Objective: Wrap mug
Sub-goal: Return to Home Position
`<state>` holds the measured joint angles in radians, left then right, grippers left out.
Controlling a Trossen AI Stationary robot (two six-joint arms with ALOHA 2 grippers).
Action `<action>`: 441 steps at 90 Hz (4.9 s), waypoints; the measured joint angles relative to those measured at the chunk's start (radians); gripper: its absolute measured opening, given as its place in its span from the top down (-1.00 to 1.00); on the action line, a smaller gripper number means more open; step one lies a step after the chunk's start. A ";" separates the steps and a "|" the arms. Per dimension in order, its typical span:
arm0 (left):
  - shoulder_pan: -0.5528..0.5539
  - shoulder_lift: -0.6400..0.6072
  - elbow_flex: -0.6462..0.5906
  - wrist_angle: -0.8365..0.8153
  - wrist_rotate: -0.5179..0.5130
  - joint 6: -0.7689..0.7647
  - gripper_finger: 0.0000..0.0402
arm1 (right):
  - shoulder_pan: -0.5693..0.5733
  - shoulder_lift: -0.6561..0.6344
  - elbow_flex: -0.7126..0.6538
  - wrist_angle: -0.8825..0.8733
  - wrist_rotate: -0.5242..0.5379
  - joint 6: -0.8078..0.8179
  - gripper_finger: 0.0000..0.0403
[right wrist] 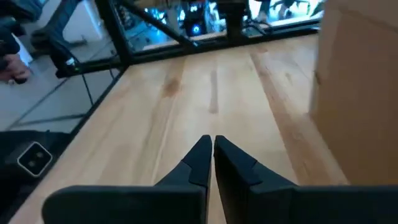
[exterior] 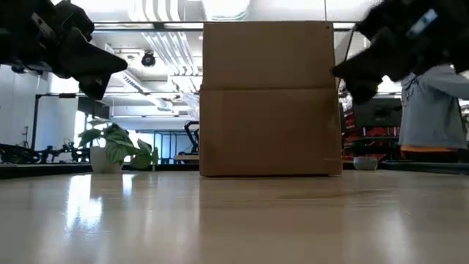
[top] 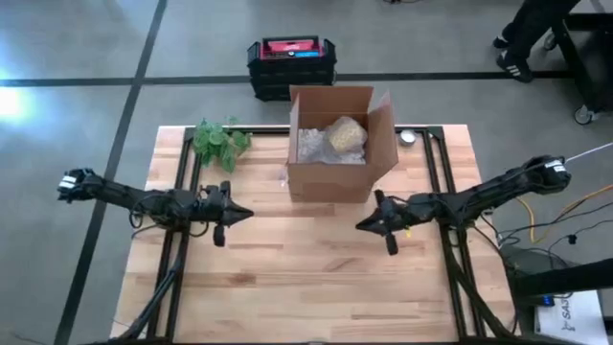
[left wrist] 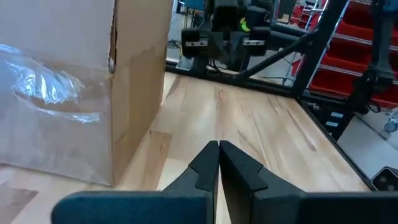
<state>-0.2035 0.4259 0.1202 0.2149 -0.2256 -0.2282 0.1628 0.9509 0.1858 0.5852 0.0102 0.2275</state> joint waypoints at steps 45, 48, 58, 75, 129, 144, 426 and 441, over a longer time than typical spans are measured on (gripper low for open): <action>0.025 -0.229 -0.108 -0.039 0.053 -0.013 1.00 | -0.074 -0.514 -0.174 -0.160 0.045 -0.050 0.99; 0.026 -0.251 -0.107 -0.074 0.068 -0.016 1.00 | -0.074 -0.536 -0.174 -0.185 0.046 -0.056 0.98; 0.026 -0.322 -0.103 -0.127 0.140 -0.018 1.00 | -0.074 -0.625 -0.174 -0.268 0.050 -0.088 0.99; 0.034 -0.425 -0.102 -0.198 0.120 0.000 1.00 | -0.096 -0.715 -0.174 -0.405 0.039 -0.108 0.99; 0.067 -0.376 -0.102 -0.181 0.015 0.003 1.00 | -0.120 -0.949 -0.168 -0.583 0.015 -0.256 1.00; 0.067 -0.346 -0.102 -0.180 0.015 0.003 1.00 | -0.120 -0.921 -0.168 -0.584 0.015 -0.263 0.98; 0.067 -0.067 -0.102 -0.163 0.018 0.003 1.00 | -0.120 -0.895 -0.167 -0.580 0.016 -0.262 0.98; 0.067 -0.067 -0.102 -0.163 0.018 0.003 1.00 | -0.120 -0.895 -0.167 -0.580 0.016 -0.262 1.00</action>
<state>-0.1365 0.3588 0.0181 0.0515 -0.2077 -0.2256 0.0429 0.0555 0.0185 0.0048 0.0261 -0.0341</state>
